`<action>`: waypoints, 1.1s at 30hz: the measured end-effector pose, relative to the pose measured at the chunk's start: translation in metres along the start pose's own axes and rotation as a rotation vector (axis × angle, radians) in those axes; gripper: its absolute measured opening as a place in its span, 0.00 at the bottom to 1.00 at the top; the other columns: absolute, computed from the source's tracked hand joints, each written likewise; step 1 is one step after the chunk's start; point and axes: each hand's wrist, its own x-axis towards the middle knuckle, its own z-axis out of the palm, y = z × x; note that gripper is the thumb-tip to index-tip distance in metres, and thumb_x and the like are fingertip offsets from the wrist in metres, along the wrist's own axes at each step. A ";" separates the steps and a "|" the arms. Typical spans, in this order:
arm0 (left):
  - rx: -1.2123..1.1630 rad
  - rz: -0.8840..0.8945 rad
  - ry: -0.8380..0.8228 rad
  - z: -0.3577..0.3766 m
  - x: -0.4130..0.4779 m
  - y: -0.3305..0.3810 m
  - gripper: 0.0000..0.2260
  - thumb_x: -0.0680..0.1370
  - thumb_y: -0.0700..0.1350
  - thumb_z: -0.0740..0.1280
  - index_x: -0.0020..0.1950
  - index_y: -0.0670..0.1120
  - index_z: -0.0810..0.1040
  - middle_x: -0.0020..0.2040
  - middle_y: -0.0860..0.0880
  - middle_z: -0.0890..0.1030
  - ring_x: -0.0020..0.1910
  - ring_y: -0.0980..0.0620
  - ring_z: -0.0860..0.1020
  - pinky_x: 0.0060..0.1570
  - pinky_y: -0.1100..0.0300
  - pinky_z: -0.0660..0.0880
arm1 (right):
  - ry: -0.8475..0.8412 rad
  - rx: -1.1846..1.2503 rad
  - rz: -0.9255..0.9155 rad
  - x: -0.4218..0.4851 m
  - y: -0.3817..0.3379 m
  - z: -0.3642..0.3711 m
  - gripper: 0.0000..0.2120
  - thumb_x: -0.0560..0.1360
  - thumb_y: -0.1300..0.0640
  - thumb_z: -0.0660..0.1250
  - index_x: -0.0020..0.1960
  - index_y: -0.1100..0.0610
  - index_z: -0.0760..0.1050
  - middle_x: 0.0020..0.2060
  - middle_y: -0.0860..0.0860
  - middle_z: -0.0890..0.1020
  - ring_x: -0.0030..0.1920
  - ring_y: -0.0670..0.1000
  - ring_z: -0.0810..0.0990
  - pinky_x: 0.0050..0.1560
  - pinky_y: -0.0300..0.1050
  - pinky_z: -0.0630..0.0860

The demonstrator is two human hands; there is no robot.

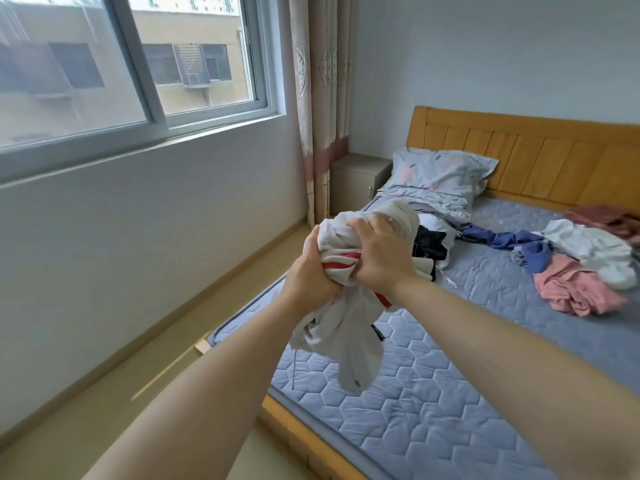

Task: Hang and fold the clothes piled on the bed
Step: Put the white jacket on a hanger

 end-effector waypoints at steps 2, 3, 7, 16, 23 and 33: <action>-0.051 0.006 0.027 -0.011 -0.016 0.011 0.40 0.67 0.53 0.74 0.74 0.57 0.57 0.54 0.58 0.78 0.50 0.57 0.78 0.50 0.61 0.75 | -0.008 0.017 0.013 -0.013 -0.013 -0.014 0.42 0.56 0.30 0.53 0.63 0.53 0.70 0.53 0.55 0.70 0.56 0.55 0.68 0.51 0.47 0.66; -0.059 0.020 0.038 -0.016 -0.024 0.017 0.38 0.66 0.53 0.74 0.72 0.57 0.60 0.54 0.58 0.78 0.50 0.58 0.78 0.50 0.61 0.76 | -0.018 0.036 0.026 -0.019 -0.019 -0.021 0.43 0.56 0.31 0.52 0.64 0.53 0.69 0.54 0.55 0.70 0.57 0.55 0.68 0.52 0.47 0.66; 0.038 0.086 0.085 -0.024 -0.049 0.039 0.36 0.65 0.52 0.75 0.70 0.54 0.65 0.58 0.51 0.71 0.56 0.51 0.73 0.55 0.57 0.73 | -0.040 0.095 0.060 -0.044 -0.026 -0.045 0.33 0.63 0.40 0.61 0.66 0.53 0.68 0.55 0.54 0.69 0.60 0.56 0.66 0.52 0.48 0.68; 0.032 0.097 -0.034 0.023 -0.095 0.126 0.26 0.65 0.51 0.75 0.53 0.53 0.62 0.44 0.52 0.78 0.42 0.50 0.78 0.42 0.56 0.75 | -0.008 0.087 0.078 -0.119 0.029 -0.116 0.30 0.67 0.54 0.70 0.67 0.53 0.67 0.57 0.55 0.69 0.61 0.56 0.66 0.54 0.47 0.68; 0.046 0.159 -0.053 0.133 -0.142 0.235 0.30 0.65 0.49 0.73 0.64 0.55 0.66 0.46 0.56 0.79 0.46 0.52 0.78 0.46 0.58 0.74 | 0.038 -0.069 0.147 -0.214 0.130 -0.189 0.34 0.66 0.45 0.71 0.68 0.52 0.64 0.60 0.58 0.67 0.61 0.60 0.67 0.53 0.52 0.73; 0.121 0.327 -0.168 0.313 -0.219 0.416 0.31 0.68 0.48 0.73 0.68 0.48 0.67 0.55 0.51 0.77 0.52 0.50 0.75 0.48 0.57 0.72 | 0.116 -0.296 0.259 -0.376 0.310 -0.321 0.37 0.64 0.40 0.70 0.69 0.52 0.65 0.56 0.55 0.74 0.59 0.60 0.69 0.61 0.56 0.62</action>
